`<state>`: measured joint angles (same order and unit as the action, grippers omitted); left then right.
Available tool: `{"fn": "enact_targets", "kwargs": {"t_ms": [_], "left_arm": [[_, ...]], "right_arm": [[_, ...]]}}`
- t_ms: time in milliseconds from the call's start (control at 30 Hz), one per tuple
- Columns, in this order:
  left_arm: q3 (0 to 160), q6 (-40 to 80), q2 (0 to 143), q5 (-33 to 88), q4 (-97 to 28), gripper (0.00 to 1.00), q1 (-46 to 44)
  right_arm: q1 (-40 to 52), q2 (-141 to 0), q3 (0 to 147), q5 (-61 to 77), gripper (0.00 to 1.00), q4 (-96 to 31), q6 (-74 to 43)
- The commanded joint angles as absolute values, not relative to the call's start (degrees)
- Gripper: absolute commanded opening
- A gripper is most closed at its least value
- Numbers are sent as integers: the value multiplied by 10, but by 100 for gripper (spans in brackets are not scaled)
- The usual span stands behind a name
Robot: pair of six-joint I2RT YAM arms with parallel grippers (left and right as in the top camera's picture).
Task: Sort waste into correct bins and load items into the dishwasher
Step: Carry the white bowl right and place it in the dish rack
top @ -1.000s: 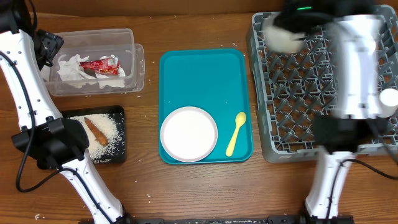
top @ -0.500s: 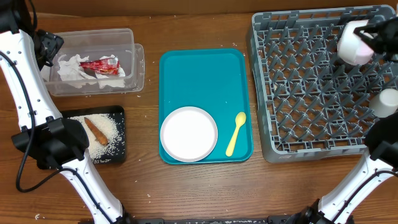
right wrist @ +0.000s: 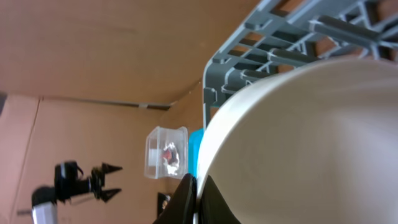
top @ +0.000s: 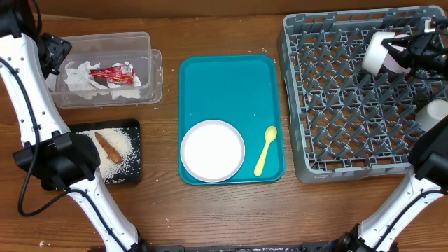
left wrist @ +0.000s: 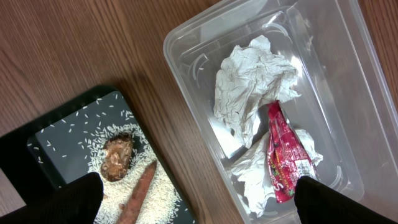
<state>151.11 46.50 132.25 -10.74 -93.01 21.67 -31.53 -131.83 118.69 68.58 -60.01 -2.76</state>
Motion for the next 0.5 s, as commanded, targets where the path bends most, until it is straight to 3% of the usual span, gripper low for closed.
{"fn": "enact_targets", "kwargs": {"t_ms": [0, 200, 467], "left_arm": [[1511, 463, 1320, -107, -929, 100, 213], [1511, 463, 1320, -107, -929, 100, 213], [1511, 463, 1320, -107, -929, 100, 213]], "right_arm": [[-323, -1321, 1183, 600, 4, -612, -78], [-343, -1319, 1189, 590, 5, -627, -78], [-367, -1281, 1222, 509, 17, -673, -106]]}}
